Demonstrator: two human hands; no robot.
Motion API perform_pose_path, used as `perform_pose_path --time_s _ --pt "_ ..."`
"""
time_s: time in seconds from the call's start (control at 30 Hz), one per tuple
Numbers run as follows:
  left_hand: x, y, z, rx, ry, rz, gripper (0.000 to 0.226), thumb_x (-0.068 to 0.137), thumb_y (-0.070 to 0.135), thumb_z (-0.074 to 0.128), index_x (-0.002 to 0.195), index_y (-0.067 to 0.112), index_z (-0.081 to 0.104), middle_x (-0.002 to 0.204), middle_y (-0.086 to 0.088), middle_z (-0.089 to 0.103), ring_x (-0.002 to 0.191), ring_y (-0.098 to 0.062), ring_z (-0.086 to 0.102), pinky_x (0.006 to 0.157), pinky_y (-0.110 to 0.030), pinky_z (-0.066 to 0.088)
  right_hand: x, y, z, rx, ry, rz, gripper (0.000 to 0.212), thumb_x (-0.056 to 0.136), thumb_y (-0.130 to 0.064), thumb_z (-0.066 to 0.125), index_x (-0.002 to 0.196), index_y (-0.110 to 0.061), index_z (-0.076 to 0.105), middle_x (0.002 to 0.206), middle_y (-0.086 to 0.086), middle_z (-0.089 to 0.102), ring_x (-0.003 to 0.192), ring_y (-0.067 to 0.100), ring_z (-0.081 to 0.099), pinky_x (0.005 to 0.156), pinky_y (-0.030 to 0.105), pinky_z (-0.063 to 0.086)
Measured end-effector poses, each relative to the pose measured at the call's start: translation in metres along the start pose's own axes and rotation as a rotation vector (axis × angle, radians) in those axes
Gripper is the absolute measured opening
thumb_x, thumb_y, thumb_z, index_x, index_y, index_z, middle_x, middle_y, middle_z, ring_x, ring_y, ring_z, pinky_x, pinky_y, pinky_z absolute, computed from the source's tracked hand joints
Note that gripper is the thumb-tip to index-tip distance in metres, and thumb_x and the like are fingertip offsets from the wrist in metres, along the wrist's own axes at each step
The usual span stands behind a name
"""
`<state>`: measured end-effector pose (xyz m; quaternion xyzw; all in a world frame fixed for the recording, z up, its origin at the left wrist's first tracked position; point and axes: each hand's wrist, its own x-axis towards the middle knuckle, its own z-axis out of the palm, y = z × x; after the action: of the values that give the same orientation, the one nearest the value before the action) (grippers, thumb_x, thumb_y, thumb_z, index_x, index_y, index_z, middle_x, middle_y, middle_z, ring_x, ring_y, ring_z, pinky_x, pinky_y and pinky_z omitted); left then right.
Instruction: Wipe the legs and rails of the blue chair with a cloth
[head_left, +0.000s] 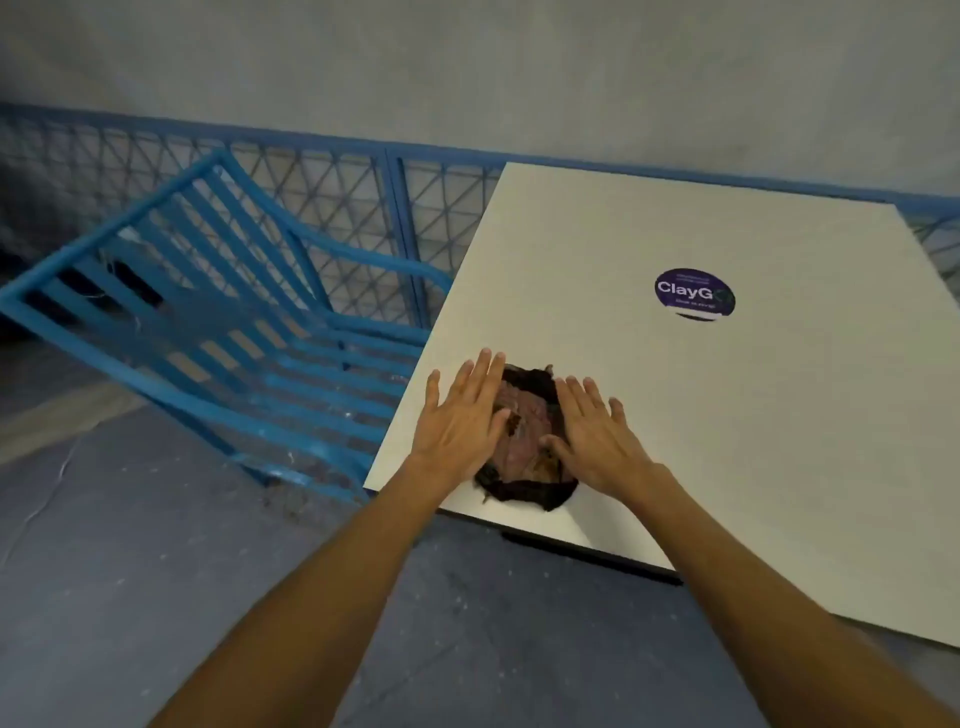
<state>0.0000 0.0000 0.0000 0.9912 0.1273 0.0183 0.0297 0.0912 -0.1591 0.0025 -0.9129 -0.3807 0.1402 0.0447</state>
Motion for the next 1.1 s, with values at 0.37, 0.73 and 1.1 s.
perform_pose_path --time_s 0.37,0.73,1.1 --pt "0.000 0.024 0.029 -0.395 -0.176 -0.311 0.067 0.096 0.028 0.044 0.150 0.009 0.009 0.143 -0.023 0.034 0.127 -0.038 0.038 0.101 -0.053 0.037 0.004 -0.016 0.021 0.166 -0.114 0.146 0.054 0.093 -0.028 0.047 0.140 -0.008 0.031 0.146 0.020 0.026 0.129 0.041 0.030 0.101 0.060 0.033" --pt "-0.001 0.007 0.011 -1.068 -0.125 -0.828 0.058 0.076 0.022 0.078 0.121 -0.002 0.050 0.117 -0.016 0.060 0.104 -0.029 0.059 0.072 -0.027 0.049 0.010 -0.037 0.015 0.484 -0.009 0.181 0.039 0.085 -0.005 0.057 0.124 -0.007 0.055 0.122 0.020 0.046 0.112 0.033 0.047 0.092 0.027 0.038" --pt "-0.035 -0.028 -0.013 -1.473 -0.127 -0.825 0.013 0.087 0.026 0.062 0.097 0.018 0.064 0.090 -0.002 0.067 0.081 -0.014 0.063 0.061 -0.025 0.050 0.004 -0.108 0.002 0.588 0.060 0.021 0.032 0.088 -0.001 0.054 0.119 -0.004 0.060 0.113 0.017 0.063 0.102 0.029 0.059 0.075 0.020 0.038"
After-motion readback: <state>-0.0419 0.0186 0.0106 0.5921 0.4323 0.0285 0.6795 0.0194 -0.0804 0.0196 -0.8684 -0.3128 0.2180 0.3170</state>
